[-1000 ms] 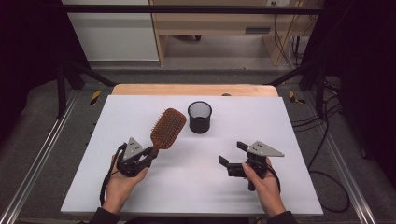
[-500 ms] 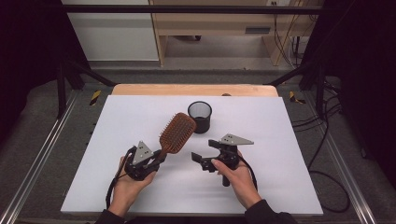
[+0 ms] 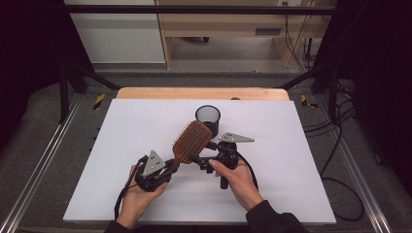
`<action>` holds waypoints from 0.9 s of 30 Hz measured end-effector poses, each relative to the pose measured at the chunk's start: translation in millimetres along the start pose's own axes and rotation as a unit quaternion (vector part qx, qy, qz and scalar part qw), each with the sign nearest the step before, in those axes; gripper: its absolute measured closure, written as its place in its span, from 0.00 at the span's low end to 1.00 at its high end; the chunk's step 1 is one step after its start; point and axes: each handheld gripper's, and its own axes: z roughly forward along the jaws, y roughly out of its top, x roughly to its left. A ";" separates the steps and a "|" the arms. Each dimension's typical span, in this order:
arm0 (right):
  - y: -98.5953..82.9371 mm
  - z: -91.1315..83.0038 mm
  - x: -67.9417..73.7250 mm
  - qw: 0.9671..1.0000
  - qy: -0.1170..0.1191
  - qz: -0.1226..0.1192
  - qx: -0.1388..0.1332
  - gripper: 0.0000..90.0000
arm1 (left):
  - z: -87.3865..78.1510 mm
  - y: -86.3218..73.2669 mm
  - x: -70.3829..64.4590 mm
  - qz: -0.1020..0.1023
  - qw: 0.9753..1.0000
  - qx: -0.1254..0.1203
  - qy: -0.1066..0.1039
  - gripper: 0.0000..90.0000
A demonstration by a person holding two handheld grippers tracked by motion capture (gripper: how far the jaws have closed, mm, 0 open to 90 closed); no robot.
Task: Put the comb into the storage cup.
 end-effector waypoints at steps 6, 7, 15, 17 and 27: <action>6.7 -2.4 3.7 1.000 0.009 0.002 -0.014 0.07 | -2.2 1.8 -1.5 -0.005 1.000 -0.006 -0.004 0.81; 8.1 -2.8 4.1 1.000 0.009 0.001 -0.016 0.07 | -2.3 1.9 -1.6 -0.006 1.000 -0.007 -0.006 0.81; 18.8 -2.7 7.3 1.000 0.009 -0.007 -0.021 0.09 | -5.3 3.9 -3.4 -0.009 1.000 -0.021 -0.009 0.81; 20.9 -2.8 7.4 1.000 0.009 -0.007 -0.024 0.09 | -5.6 4.1 -4.2 -0.007 1.000 -0.022 -0.010 0.81; 29.5 -4.9 7.1 0.999 0.009 -0.005 -0.031 0.12 | -5.4 4.5 -5.8 -0.007 1.000 -0.022 -0.010 0.81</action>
